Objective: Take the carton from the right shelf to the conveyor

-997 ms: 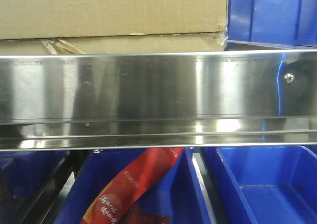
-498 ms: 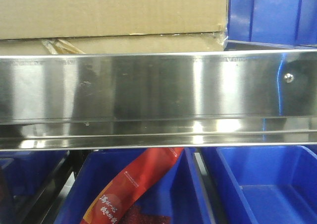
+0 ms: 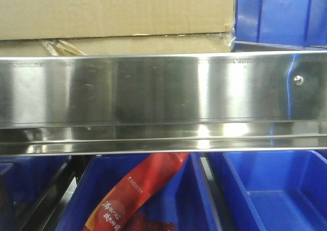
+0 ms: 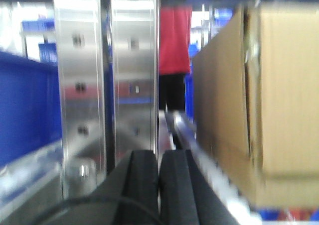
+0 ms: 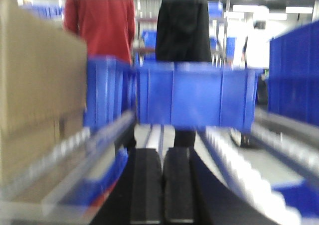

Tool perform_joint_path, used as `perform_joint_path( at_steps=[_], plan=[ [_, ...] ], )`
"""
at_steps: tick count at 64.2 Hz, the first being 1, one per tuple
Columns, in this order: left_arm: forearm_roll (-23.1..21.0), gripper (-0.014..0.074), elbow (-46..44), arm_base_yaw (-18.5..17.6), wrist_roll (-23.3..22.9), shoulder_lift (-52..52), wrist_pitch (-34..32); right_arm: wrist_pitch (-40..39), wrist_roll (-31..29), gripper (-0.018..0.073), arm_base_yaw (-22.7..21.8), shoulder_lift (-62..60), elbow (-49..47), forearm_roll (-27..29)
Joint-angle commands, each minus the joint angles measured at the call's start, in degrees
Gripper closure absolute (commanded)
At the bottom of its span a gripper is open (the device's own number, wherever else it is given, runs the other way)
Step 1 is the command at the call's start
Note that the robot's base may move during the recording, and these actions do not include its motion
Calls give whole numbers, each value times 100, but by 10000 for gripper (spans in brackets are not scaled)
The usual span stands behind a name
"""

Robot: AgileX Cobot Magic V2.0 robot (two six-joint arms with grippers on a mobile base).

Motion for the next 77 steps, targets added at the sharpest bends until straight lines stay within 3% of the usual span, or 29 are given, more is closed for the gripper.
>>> perform_joint_path(
  at_steps=[1, 9, 16, 20, 25, 36, 48, 54, 65, 70, 77],
  plan=[
    [97, 582, -583, 2, 23, -21, 173, 200, -24, 625, 15, -17, -630, 32],
    [354, 520, -1734, 2, 23, 252, 1314, 1160, -24, 625, 15, 229, -1698, 32],
    [369, 367, -2797, 2, 23, 788, 2220, 1504, -24, 592, 15, 707, -2464, 32],
    [369, 290, -3254, -8, 23, 1164, 2621, 1518, -24, 507, 15, 994, -2746, 32],
    [307, 209, -3816, -8, 23, 1627, 3072, 1528, -24, 333, 15, 1367, -3108, 32],
    [138, 161, -4345, -196, 23, 2046, 2907, 1540, -24, -22, 15, 2057, -3436, 32],
    [78, 162, -4818, -1003, 154, 2510, 3171, 1558, -24, -10, 107, 2630, -3801, 429],
    [78, 162, -5202, -1640, 498, 3033, 3553, 1777, -24, -10, 467, 3078, -4215, 496],
    [78, 162, -6026, -2634, 535, 4217, 3939, 1985, -116, -10, 1607, 4057, -5007, 496],
    [78, 162, -6508, -2876, 497, 4743, 4132, 2148, -116, -10, 2112, 4588, -5483, 496],
    [186, 162, -7350, -2830, -158, 5547, 4470, 2821, -116, -10, 2413, 5443, -6307, 483]
  ],
)
